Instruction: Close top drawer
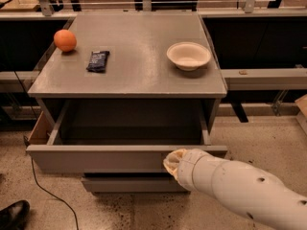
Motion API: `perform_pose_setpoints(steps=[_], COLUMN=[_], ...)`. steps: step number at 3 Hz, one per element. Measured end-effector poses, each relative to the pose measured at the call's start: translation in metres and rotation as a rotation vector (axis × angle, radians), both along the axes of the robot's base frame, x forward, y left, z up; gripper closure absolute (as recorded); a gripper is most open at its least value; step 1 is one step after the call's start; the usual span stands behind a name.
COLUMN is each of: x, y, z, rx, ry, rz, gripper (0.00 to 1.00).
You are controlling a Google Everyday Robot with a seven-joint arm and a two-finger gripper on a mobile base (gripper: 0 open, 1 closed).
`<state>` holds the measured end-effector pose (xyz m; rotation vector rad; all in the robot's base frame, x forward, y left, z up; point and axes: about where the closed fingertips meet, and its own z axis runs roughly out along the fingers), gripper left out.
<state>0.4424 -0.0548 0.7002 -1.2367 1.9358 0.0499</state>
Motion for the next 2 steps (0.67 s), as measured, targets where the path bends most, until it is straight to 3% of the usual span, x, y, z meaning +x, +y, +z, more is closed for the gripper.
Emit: perform_pose_setpoints(steps=[2], x=[0.026], y=[-0.020], z=[-0.026], rx=[-0.009], ry=[-0.028], rz=[-0.052], gripper=[1.00])
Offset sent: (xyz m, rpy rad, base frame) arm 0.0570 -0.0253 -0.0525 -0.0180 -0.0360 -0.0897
